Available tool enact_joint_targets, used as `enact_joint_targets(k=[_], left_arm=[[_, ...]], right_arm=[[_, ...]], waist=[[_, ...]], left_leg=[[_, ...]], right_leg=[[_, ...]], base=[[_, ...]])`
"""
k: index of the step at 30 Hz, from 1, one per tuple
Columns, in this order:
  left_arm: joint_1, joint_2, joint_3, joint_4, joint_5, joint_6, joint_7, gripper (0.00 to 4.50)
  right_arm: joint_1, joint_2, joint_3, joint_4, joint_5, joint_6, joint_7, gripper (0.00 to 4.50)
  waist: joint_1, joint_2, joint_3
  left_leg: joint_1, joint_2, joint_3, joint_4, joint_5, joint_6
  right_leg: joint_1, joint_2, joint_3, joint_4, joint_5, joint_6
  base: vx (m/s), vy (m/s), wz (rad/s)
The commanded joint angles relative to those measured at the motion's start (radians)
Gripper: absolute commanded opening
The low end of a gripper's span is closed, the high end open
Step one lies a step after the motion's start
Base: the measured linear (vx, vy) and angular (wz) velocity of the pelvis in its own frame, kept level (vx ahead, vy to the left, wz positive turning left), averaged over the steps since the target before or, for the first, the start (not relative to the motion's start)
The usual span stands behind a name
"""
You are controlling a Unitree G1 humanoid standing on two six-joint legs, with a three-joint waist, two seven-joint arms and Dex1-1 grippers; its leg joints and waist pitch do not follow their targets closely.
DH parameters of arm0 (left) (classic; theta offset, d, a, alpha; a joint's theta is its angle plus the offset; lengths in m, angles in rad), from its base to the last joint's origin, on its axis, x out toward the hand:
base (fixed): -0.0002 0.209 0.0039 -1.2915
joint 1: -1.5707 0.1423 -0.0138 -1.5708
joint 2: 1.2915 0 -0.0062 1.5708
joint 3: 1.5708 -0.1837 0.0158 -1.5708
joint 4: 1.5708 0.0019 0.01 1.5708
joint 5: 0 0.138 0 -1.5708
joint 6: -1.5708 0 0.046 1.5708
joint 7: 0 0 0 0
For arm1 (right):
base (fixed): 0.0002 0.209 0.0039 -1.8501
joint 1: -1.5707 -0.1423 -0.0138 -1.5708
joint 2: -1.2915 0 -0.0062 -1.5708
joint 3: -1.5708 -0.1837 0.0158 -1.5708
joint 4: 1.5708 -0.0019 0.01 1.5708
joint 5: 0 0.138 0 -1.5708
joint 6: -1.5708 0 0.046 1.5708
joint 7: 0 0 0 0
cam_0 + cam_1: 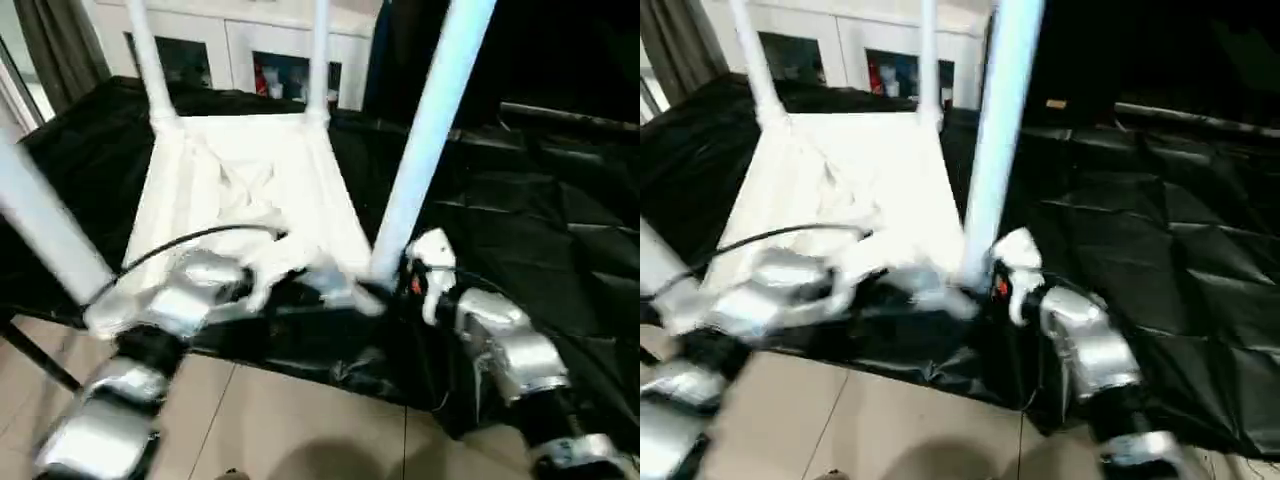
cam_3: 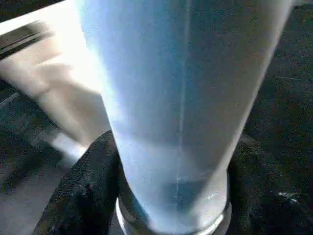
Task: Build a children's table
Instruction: Rotate leg to tighten
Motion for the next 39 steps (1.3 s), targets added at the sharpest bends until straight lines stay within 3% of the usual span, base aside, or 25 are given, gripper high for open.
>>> enact_joint_targets(k=[1, 2, 3, 5, 6, 9, 11, 12, 15, 17, 18, 21, 23, 27, 28, 31, 37, 39], left_arm=[[-0.072, -0.065, 0.041, 0.083, 0.014, 0.026, 0.195, 0.0], [-0.083, -0.081, 0.043, 0.097, 0.012, 0.034, 0.209, 0.0], [-0.096, -0.097, 0.041, 0.113, 0.017, 0.035, 0.231, 0.0], [-0.108, -0.112, 0.03, 0.13, 0.032, 0.031, 0.253, 0.0], [-0.116, -0.121, 0.019, 0.143, 0.044, 0.026, 0.26, 0.0], [-0.129, -0.131, 0.011, 0.172, 0.061, 0.002, 0.268, 0.0], [-0.136, -0.124, 0.006, 0.19, 0.069, -0.025, 0.262, 0.0], [-0.133, -0.111, 0.005, 0.193, 0.071, -0.038, 0.244, 0.0], [-0.118, -0.089, 0.003, 0.172, 0.069, -0.051, 0.211, 0.0], [-0.099, -0.062, 0.0, 0.141, 0.065, -0.058, 0.174, 0.0], [-0.088, -0.045, -0.001, 0.128, 0.065, -0.069, 0.146, 0.0], [-0.046, 0.02, -0.001, 0.07, 0.048, -0.114, 0.021, 0.0], [-0.027, 0.041, 0.002, 0.043, 0.03, -0.129, -0.035, 0.0], [0.037, 0.109, -0.021, -0.061, -0.015, -0.146, -0.21, 0.0], [0.066, 0.136, -0.031, -0.12, -0.042, -0.112, -0.281, 0.0], [0.106, 0.17, -0.037, -0.215, -0.077, -0.061, -0.349, 0.0], [0.133, 0.194, -0.036, -0.27, -0.083, -0.034, -0.374, 0.0], [0.135, 0.198, -0.033, -0.271, -0.081, -0.032, -0.374, 0.0]], right_arm=[[-0.021, 0.074, 0.011, 0.073, -0.027, 0.025, -0.164, 2.64], [-0.032, 0.087, 0.014, 0.088, -0.038, 0.019, -0.194, 2.63], [-0.047, 0.104, 0.015, 0.107, -0.05, 0.014, -0.224, 2.63], [-0.064, 0.124, 0.014, 0.129, -0.057, 0.004, -0.247, 2.63], [-0.078, 0.139, 0.014, 0.146, -0.061, -0.008, -0.26, 2.63], [-0.094, 0.159, 0.02, 0.166, -0.073, -0.035, -0.266, 2.63], [-0.099, 0.167, 0.011, 0.161, -0.066, -0.046, -0.255, 2.63], [-0.098, 0.166, -0.002, 0.145, -0.036, -0.061, -0.219, 3.19], [-0.094, 0.147, 0.0, 0.122, -0.024, -0.07, -0.179, 3.36], [-0.09, 0.116, 0.001, 0.092, -0.011, -0.06, -0.128, 3.68], [-0.089, 0.091, 0.001, 0.071, 0.001, -0.048, -0.083, 3.77], [-0.07, -0.026, 0.03, -0.008, 0.019, -0.005, 0.094, 4.13], [-0.057, -0.071, 0.047, -0.032, 0.02, 0.0, 0.163, 4.13], [-0.015, -0.175, 0.088, -0.098, 0.023, -0.003, 0.335, 4.13], [-0.004, -0.199, 0.098, -0.117, 0.028, 0.004, 0.384, 4.13], [0.01, -0.238, 0.137, -0.15, 0.033, 0.015, 0.459, 4.13], [0.008, -0.238, 0.176, -0.154, 0.027, 0.02, 0.49, 4.13], [0.004, -0.233, 0.182, -0.149, 0.024, 0.022, 0.5, 3.78]], waist=[[-0.003, 0.0, -0.065], [-0.001, 0.016, -0.067], [-0.004, 0.01, -0.067], [-0.001, 0.007, -0.068], [0.0, 0.028, -0.069], [-0.005, 0.014, -0.072], [-0.003, 0.02, -0.074], [-0.001, 0.017, -0.073], [-0.003, 0.019, -0.073], [-0.006, 0.016, -0.072], [-0.007, 0.007, -0.071], [-0.015, 0.012, -0.073], [-0.014, 0.005, -0.075], [-0.01, 0.01, -0.078], [-0.006, 0.009, -0.08], [0.001, 0.008, -0.079], [0.003, 0.006, -0.073], [0.003, 0.005, -0.071]], left_leg=[[0.007, 0.011, -0.002, -0.073, -0.213, -0.012], [0.011, 0.011, -0.003, -0.071, -0.218, -0.017], [0.01, 0.011, -0.002, -0.072, -0.219, -0.014], [0.002, 0.009, -0.004, -0.072, -0.208, -0.004], [0.003, 0.01, -0.006, -0.073, -0.211, -0.004], [-0.004, 0.007, -0.003, -0.071, -0.194, 0.006], [0.0, 0.009, -0.002, -0.07, -0.193, 0.017], [-0.001, 0.01, -0.004, -0.072, -0.193, 0.022], [-0.001, 0.012, -0.004, -0.073, -0.202, 0.025], [-0.009, 0.012, -0.006, -0.075, -0.201, 0.029], [-0.009, 0.013, -0.005, -0.075, -0.201, 0.032], [-0.011, 0.014, -0.005, -0.072, -0.17, 0.05], [-0.009, 0.017, -0.003, -0.069, -0.148, 0.062], [-0.009, 0.022, -0.001, -0.066, -0.115, 0.073], [-0.006, 0.025, 0.001, -0.064, -0.099, 0.079], [-0.006, 0.025, 0.005, -0.063, -0.09, 0.088], [-0.002, 0.023, 0.006, -0.067, -0.133, 0.061], [-0.002, 0.022, 0.004, -0.068, -0.148, 0.053]], right_leg=[[0.045, -0.074, 0.044, -0.098, -0.428, -0.127], [0.041, -0.076, 0.045, -0.099, -0.424, -0.127], [0.042, -0.075, 0.046, -0.102, -0.414, -0.129], [0.049, -0.074, 0.044, -0.096, -0.387, -0.13], [0.048, -0.075, 0.045, -0.094, -0.377, -0.135], [0.054, -0.069, 0.045, -0.09, -0.296, -0.15], [0.053, -0.073, 0.046, -0.092, -0.315, -0.152], [0.054, -0.074, 0.045, -0.09, -0.313, -0.153], [0.053, -0.074, 0.045, -0.09, -0.311, -0.158], [0.06, -0.074, 0.043, -0.088, -0.316, -0.154], [0.06, -0.074, 0.042, -0.09, -0.32, -0.15], [0.061, -0.073, 0.045, -0.083, -0.265, -0.164], [0.06, -0.075, 0.046, -0.077, -0.222, -0.184], [0.062, -0.074, 0.048, -0.065, -0.129, -0.222], [0.061, -0.075, 0.049, -0.054, -0.077, -0.241], [0.059, -0.072, 0.047, -0.049, -0.039, -0.255], [0.054, -0.074, 0.049, -0.061, -0.144, -0.229], [0.054, -0.075, 0.049, -0.065, -0.182, -0.216]], base=[[0.0, 0.0, 0.0], [0.0, 0.0, 0.0], [0.0, 0.0, 0.0], [0.0, 0.0, 0.0], [0.0, 0.0, 0.0], [0.0, 0.0, 0.0], [0.0, 0.0, 0.0], [0.0, 0.0, 0.0], [0.0, 0.0, 0.0], [0.0, 0.0, 0.0], [0.0, 0.0, 0.0], [0.0, 0.0, 0.0], [0.0, 0.0, 0.0], [0.0, 0.0, 0.0], [0.0, 0.0, 0.0], [0.0, 0.0, 0.0], [0.0, 0.0, 0.0], [0.0, 0.0, 0.0]])
